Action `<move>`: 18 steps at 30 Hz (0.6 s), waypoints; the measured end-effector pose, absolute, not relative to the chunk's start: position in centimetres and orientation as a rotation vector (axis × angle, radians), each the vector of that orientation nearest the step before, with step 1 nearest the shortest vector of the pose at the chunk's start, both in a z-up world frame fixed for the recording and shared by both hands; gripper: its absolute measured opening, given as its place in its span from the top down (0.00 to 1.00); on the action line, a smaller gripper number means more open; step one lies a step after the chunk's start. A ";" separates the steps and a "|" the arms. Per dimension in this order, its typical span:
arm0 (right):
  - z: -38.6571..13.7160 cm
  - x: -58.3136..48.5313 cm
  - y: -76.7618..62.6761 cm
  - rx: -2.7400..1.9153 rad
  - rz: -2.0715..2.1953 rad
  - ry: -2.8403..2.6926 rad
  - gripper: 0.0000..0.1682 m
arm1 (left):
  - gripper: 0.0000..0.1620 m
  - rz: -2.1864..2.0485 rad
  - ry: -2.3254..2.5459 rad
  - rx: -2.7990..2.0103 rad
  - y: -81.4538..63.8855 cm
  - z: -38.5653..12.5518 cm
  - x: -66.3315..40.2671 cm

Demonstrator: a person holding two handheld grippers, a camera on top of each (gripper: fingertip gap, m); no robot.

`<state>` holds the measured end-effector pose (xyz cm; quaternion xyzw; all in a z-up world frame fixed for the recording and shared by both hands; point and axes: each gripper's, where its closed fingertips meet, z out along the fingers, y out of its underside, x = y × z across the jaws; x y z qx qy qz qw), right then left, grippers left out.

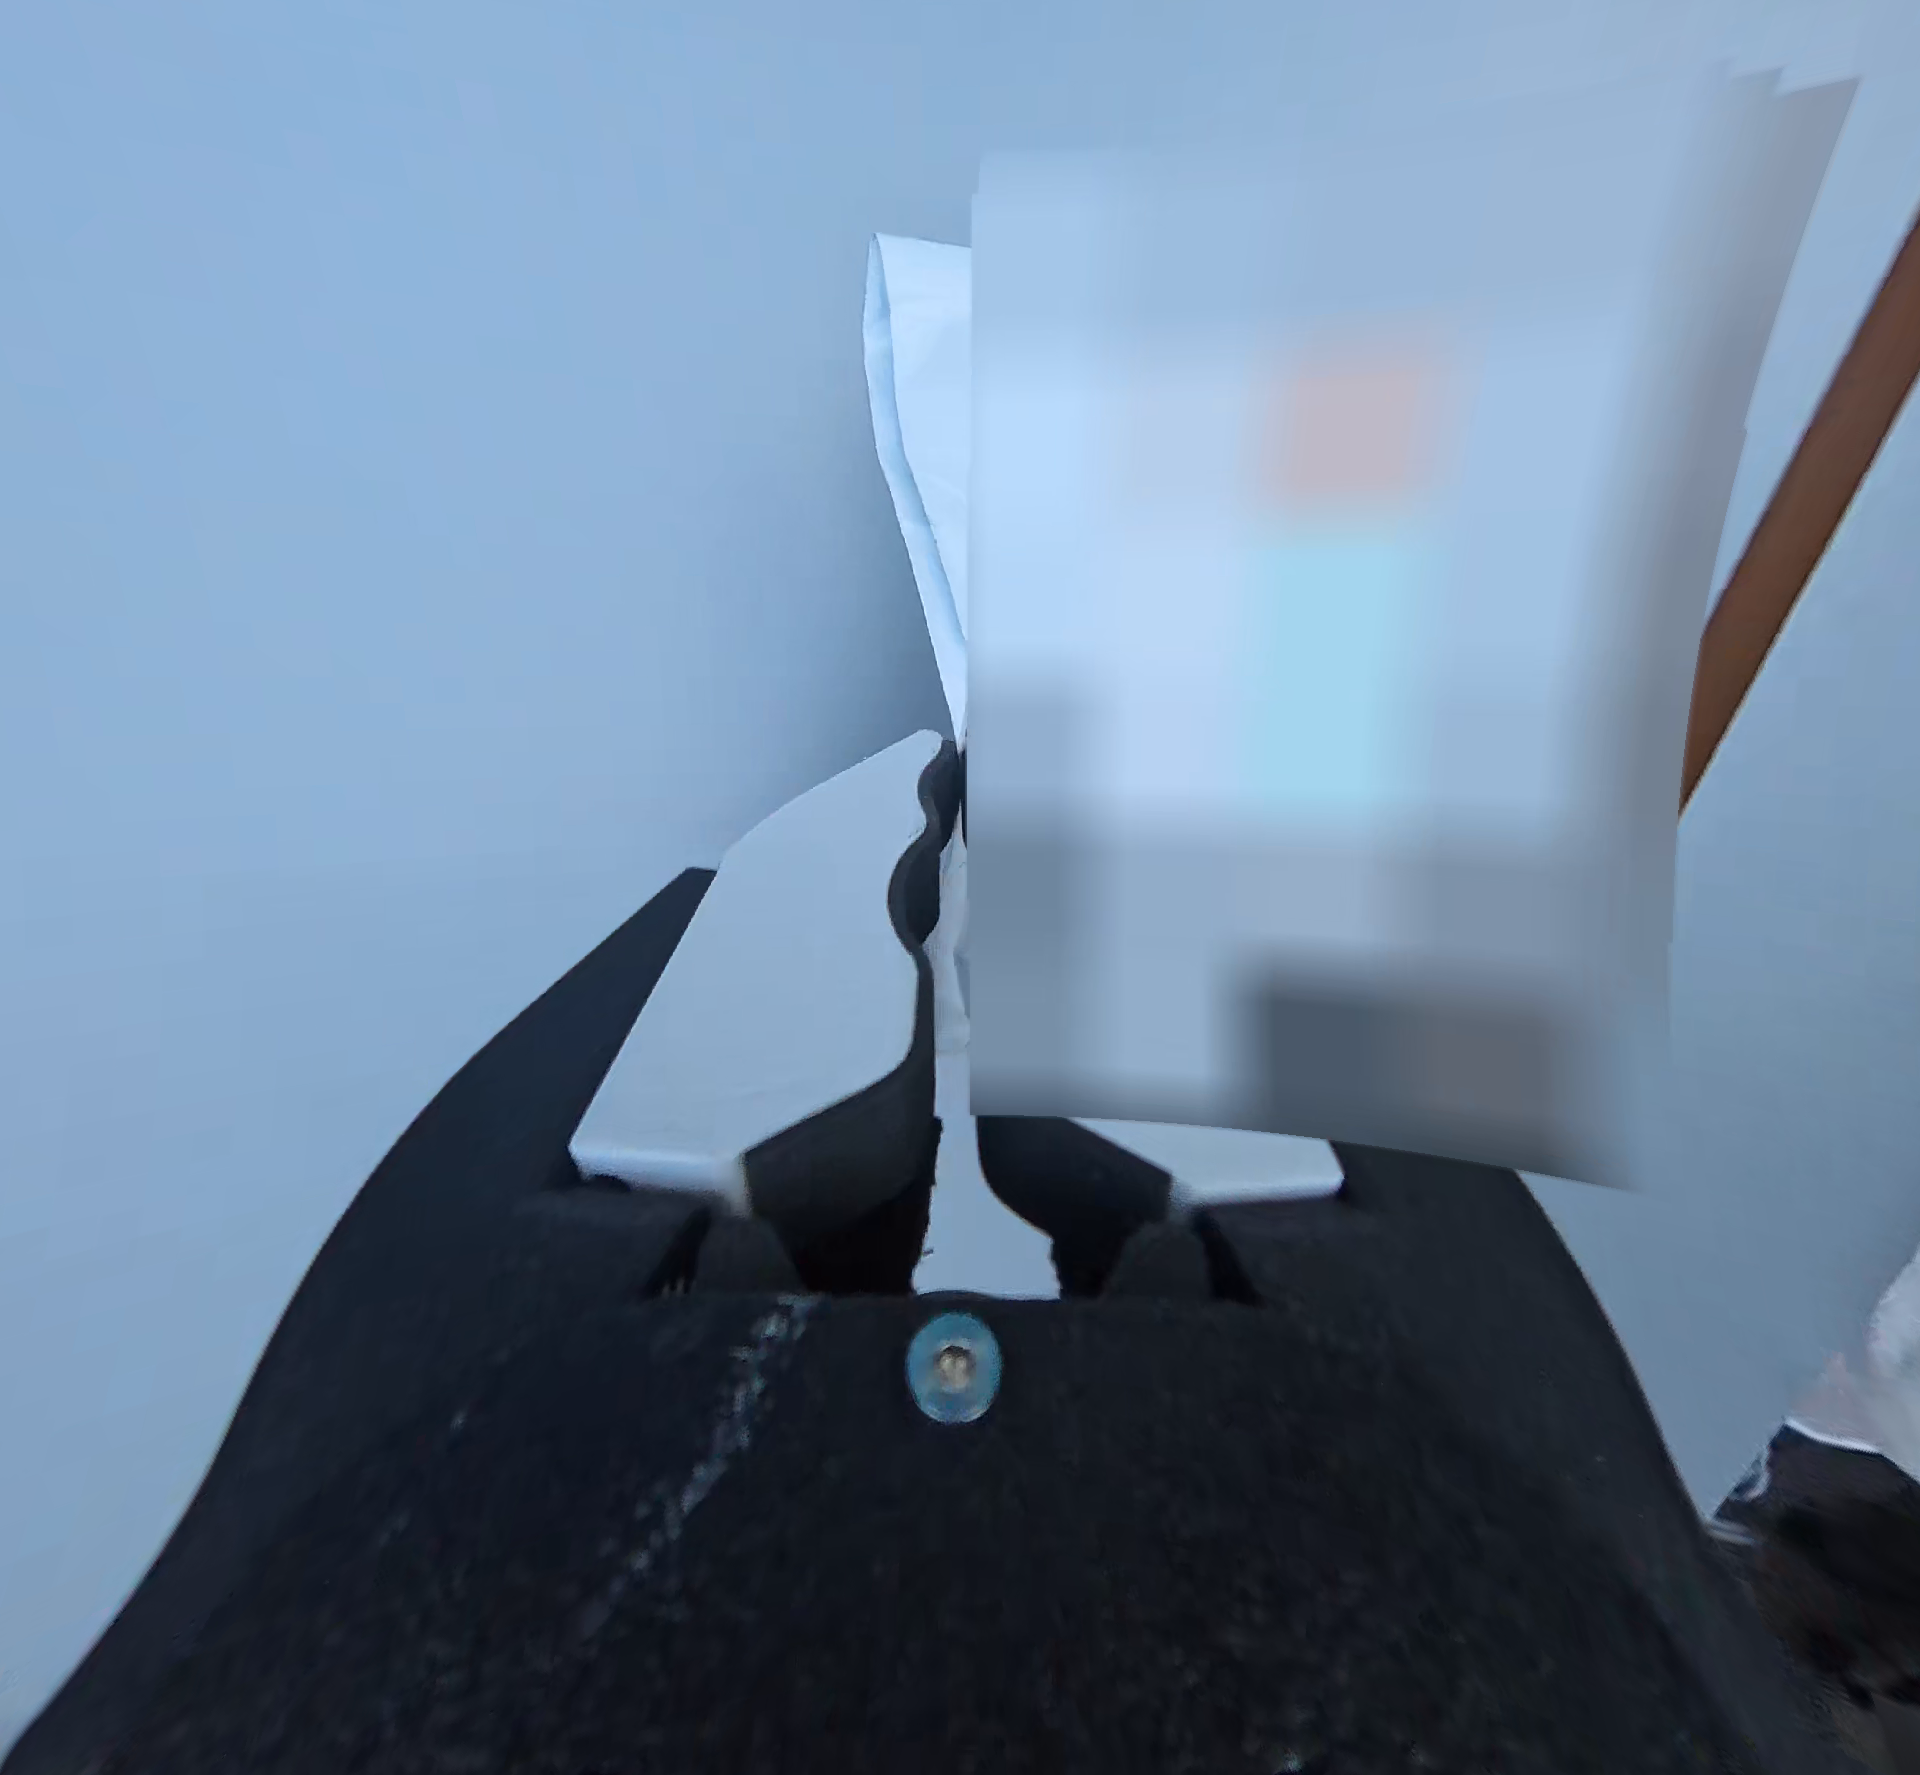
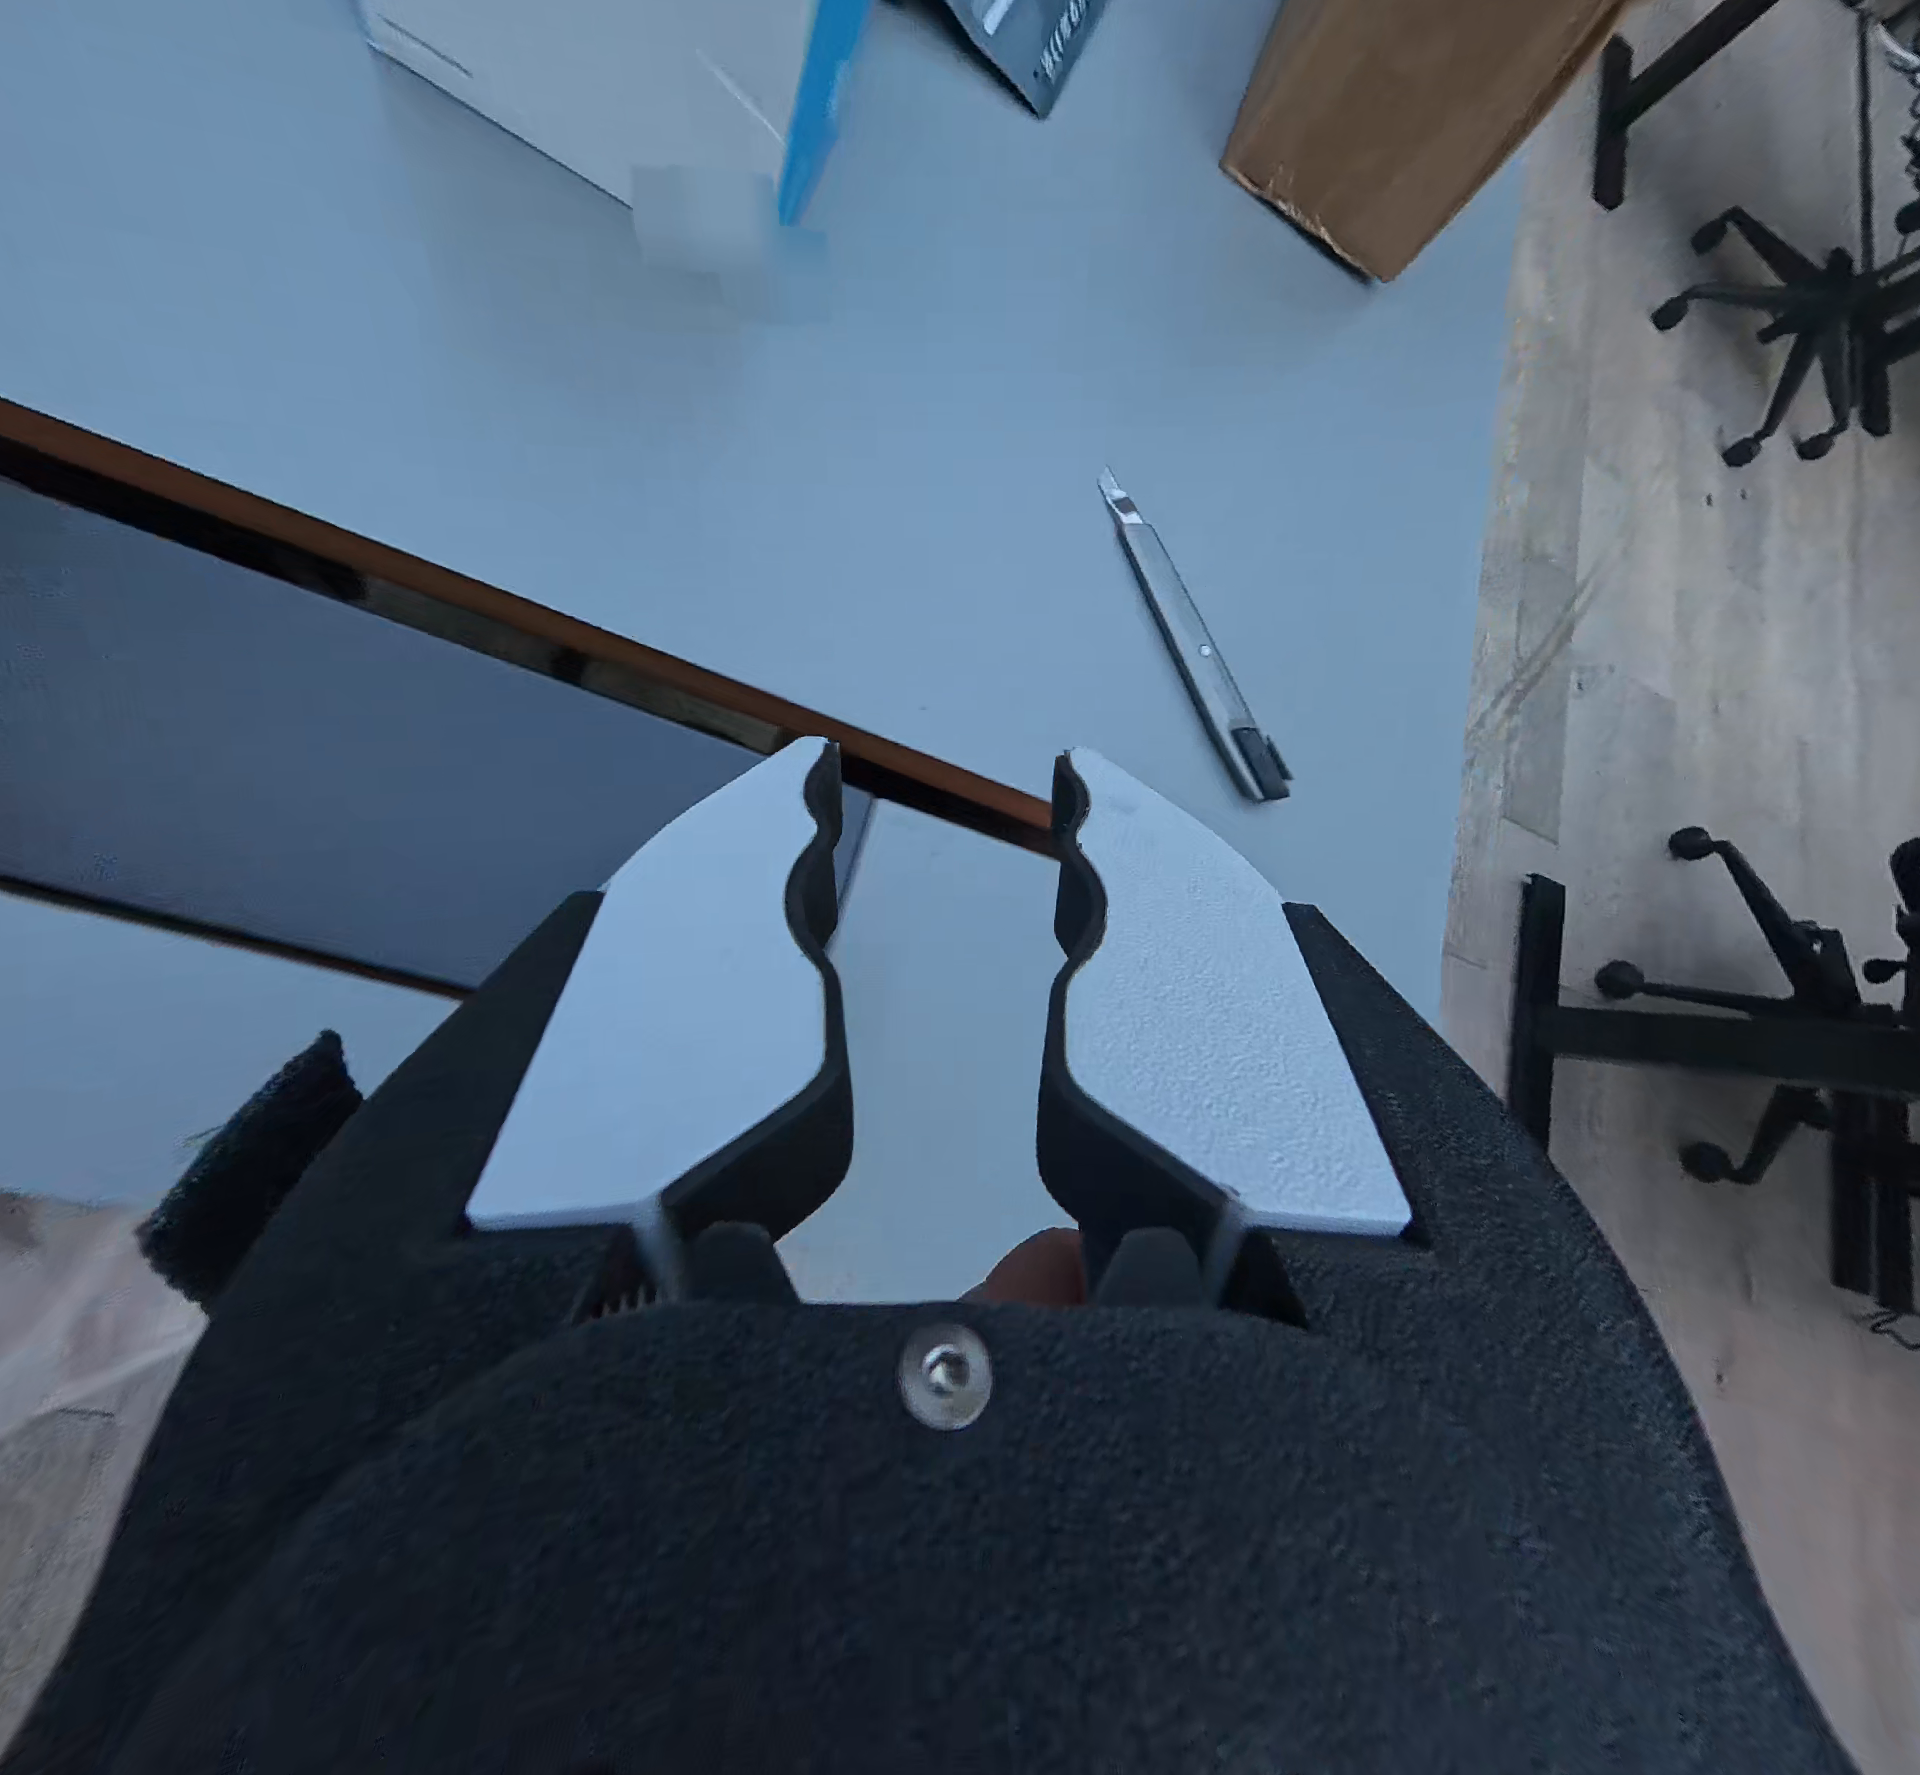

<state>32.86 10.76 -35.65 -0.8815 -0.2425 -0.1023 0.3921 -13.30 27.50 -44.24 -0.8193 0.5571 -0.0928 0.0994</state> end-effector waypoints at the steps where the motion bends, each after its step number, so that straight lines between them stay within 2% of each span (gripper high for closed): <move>1: -37.0 35.0 12.9 -2.261 -0.260 -0.656 0.78 | 0.99 -0.246 1.569 -2.462 28.0 -44.6 -13.7; 3: -39.8 38.6 16.5 -2.313 -0.226 -0.730 0.79 | 0.92 -0.168 1.422 -2.497 28.9 -44.7 -14.6; 6: -43.3 42.6 20.9 -2.367 -0.121 -0.776 0.77 | 0.87 -0.048 1.153 -2.551 29.0 -43.2 -16.2; 11: -47.6 45.3 24.1 -2.466 0.042 -0.994 0.75 | 0.88 -0.069 0.896 -2.622 23.3 -40.1 -14.3; 12: -48.4 45.6 24.0 -2.501 0.067 -1.057 0.76 | 0.88 -0.080 0.883 -2.632 21.7 -39.7 -13.2; 14: -49.4 45.9 23.7 -2.530 0.098 -1.186 0.88 | 0.89 -0.115 0.862 -2.637 19.1 -39.2 -10.4; 18: -49.5 45.6 23.6 -2.511 0.182 -1.315 0.89 | 0.89 -0.308 0.904 -2.557 15.5 -37.9 -1.2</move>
